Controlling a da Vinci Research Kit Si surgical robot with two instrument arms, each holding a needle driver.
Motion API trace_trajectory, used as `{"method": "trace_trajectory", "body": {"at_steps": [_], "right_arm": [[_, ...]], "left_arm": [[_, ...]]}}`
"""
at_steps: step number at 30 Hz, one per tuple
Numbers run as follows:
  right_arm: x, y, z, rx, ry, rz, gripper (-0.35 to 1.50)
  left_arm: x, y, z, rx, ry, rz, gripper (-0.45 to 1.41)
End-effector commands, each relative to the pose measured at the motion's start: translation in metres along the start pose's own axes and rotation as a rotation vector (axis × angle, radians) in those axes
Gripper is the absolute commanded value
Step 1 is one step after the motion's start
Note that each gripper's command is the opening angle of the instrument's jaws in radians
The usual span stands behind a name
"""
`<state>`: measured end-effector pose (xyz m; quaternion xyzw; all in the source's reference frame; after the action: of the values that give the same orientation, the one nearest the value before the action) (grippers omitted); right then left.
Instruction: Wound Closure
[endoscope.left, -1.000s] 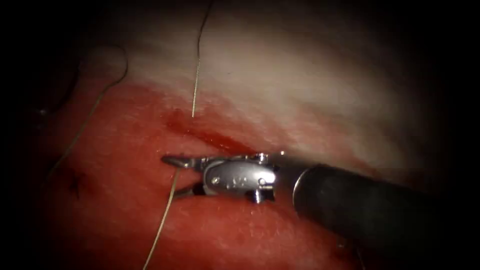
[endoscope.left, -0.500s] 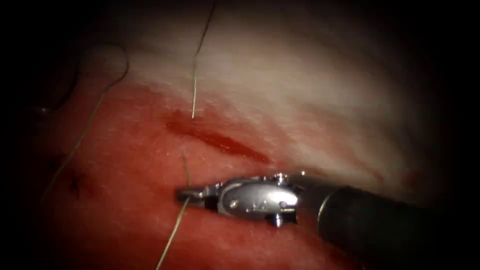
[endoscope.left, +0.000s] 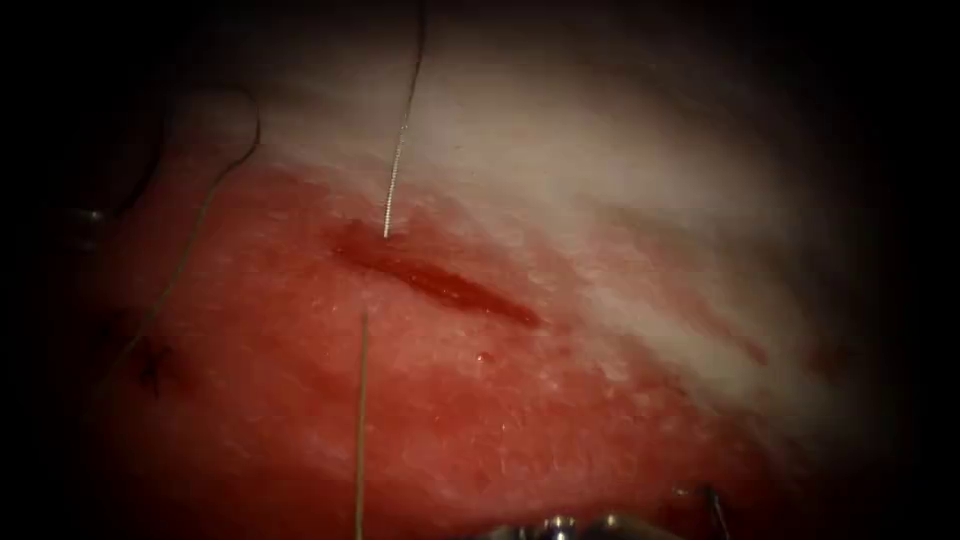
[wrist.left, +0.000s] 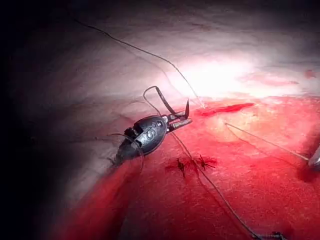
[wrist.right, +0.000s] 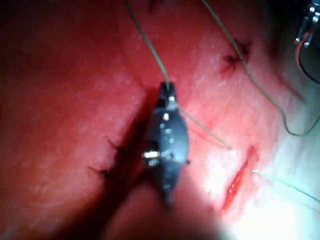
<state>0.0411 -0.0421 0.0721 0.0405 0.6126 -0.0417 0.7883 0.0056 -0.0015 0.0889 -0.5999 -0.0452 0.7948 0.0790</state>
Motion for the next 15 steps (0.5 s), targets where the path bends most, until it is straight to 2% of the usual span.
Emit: {"method": "trace_trajectory", "body": {"at_steps": [1, 2, 3, 4, 5, 7, 8, 9, 10, 11, 12, 15], "right_arm": [[-0.0003, 0.0002, 0.001, 0.001, 0.006, 0.011, -0.25], [-0.0005, 0.0006, 0.001, 0.002, 0.003, 0.014, 0.05], [-0.0005, 0.0006, 0.001, 0.002, 0.003, 0.014, 0.05], [-0.0009, 0.0012, 0.0008, -0.007, 0.007, 0.018, 0.29], [-0.0019, 0.0026, 0.0006, -0.027, 0.013, 0.026, 0.68], [-0.0031, 0.0041, 0.0002, -0.054, 0.022, 0.047, 0.79], [-0.0031, 0.0041, 0.0002, -0.054, 0.022, 0.047, 0.79], [-0.0046, 0.0058, 0.0001, -0.083, 0.024, 0.057, 1.01], [-0.0052, 0.0066, 0.0001, -0.096, 0.024, 0.06, 1.08], [-0.0052, 0.0066, 0.0001, -0.096, 0.024, 0.06, 1.08], [-0.0069, 0.0082, 0.0005, -0.119, 0.02, 0.066, 1.16], [-0.0098, 0.0106, 0.0015, -0.149, 0.023, 0.067, 1.2]], "left_arm": [[-0.0006, -0.0001, 0.0006, -0.001, 0.001, 0.002, -0.45], [-0.0006, -0.0001, 0.0006, -0.001, 0.001, 0.002, -0.45], [-0.0006, -0.0001, 0.0006, -0.001, 0.001, 0.002, -0.45], [-0.0006, -0.0001, 0.0006, -0.001, 0.001, 0.002, -0.45], [-0.0006, -0.0001, 0.0007, -0.001, 0.001, 0.002, -0.45], [-0.0006, -0.0001, 0.0007, 0.0, 0.001, 0.002, -0.45], [-0.0006, -0.0001, 0.0007, 0.0, 0.001, 0.002, -0.45], [-0.0006, -0.0001, 0.0008, 0.0, 0.0, 0.003, -0.45], [-0.0006, -0.0001, 0.0008, 0.0, 0.001, 0.003, -0.45], [-0.0006, -0.0001, 0.0008, 0.0, 0.001, 0.003, -0.45], [-0.0007, -0.0001, 0.0008, 0.0, 0.0, 0.003, -0.45], [-0.0008, -0.0001, 0.0008, 0.0, 0.0, 0.004, -0.45]]}}
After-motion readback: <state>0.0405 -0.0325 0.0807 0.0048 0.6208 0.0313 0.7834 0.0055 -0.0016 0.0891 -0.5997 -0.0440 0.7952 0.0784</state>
